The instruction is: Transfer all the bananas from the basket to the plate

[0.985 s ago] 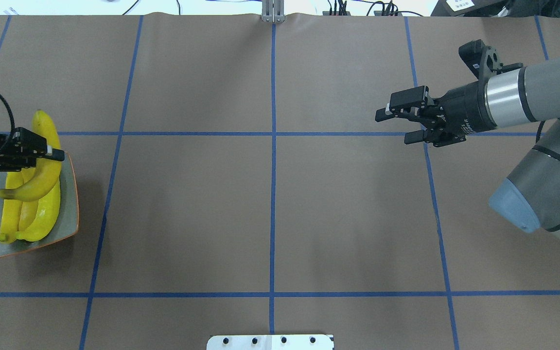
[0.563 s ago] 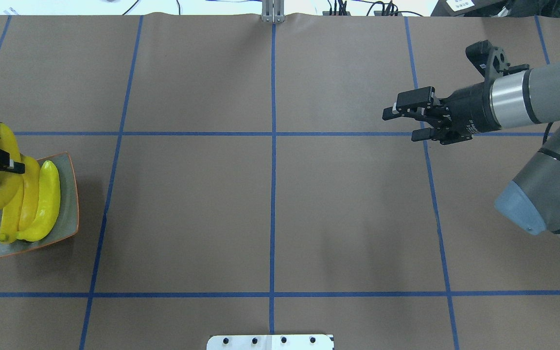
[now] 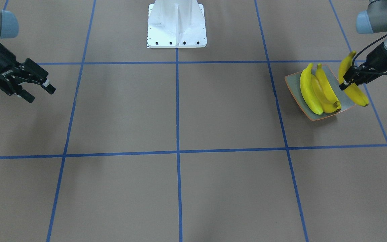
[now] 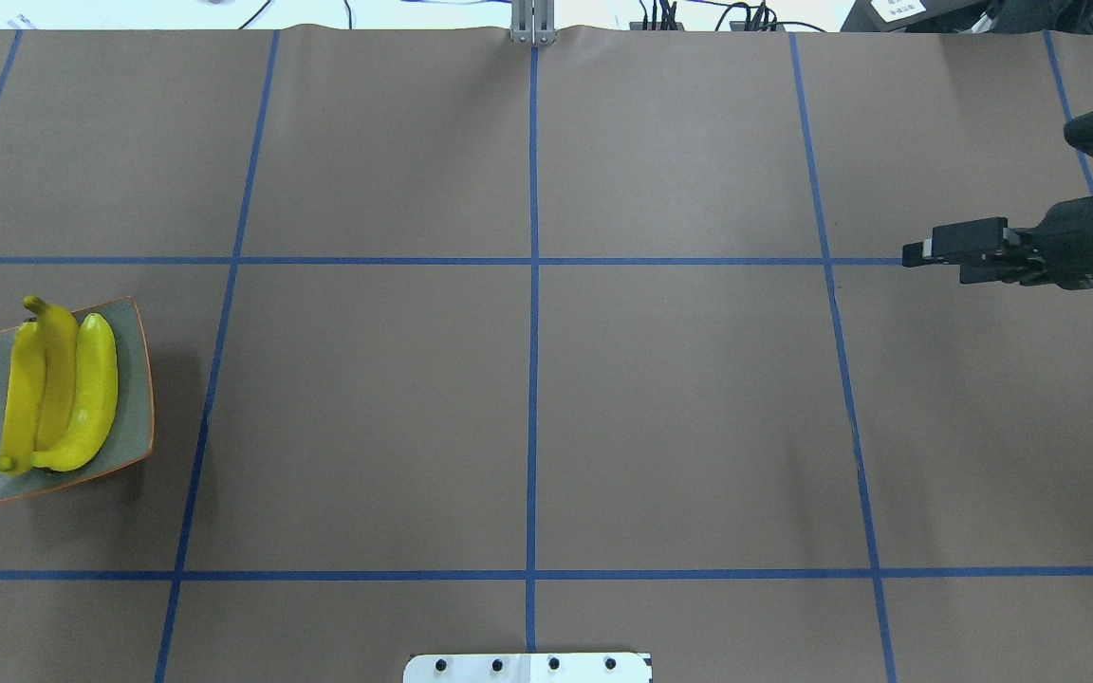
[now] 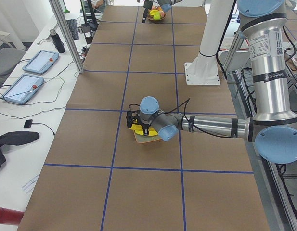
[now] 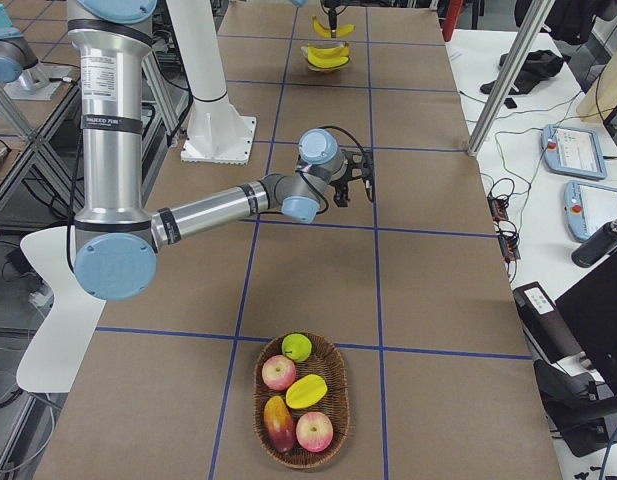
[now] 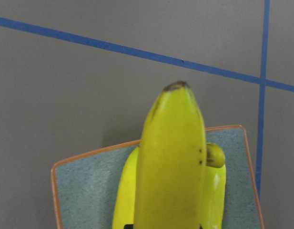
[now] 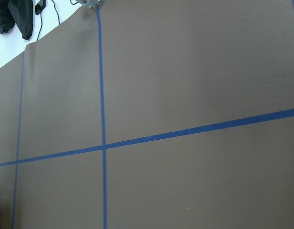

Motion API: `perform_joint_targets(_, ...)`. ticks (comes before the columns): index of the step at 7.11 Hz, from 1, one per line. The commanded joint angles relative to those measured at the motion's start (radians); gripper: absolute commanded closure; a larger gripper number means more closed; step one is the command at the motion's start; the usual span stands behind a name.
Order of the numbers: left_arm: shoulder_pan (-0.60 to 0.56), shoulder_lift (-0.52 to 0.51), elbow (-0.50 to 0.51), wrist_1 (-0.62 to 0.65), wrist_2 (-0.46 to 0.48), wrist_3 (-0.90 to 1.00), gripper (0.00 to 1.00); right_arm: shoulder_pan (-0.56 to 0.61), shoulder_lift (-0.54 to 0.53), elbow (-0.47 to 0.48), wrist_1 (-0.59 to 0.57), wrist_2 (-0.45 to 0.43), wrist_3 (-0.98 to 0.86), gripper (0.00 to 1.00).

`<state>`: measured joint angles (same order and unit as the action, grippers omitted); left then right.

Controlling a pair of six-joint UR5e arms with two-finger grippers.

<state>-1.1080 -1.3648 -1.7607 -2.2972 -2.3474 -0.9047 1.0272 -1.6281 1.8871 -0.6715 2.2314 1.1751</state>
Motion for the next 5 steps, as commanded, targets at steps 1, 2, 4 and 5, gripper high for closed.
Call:
perform_joint_targets(1, 0.046, 0.003, -0.002, 0.12, 0.042, 0.056, 1.0, 0.098, -0.086, -0.02, 0.0, 0.043, -0.18, 0.0)
perform_joint_targets(2, 0.059, 0.0, -0.008, 0.16, 0.063, 0.056, 1.0, 0.137, -0.097, -0.051, 0.001, 0.062, -0.219, 0.0)
perform_joint_targets(4, 0.066, 0.003, -0.01, 0.189, 0.065, 0.056, 1.0, 0.183, -0.108, -0.094, -0.002, 0.07, -0.306, 0.0)
perform_joint_targets(5, 0.069, 0.0, -0.017, 0.217, 0.065, 0.055, 1.0, 0.207, -0.11, -0.095, -0.025, 0.07, -0.357, 0.0)
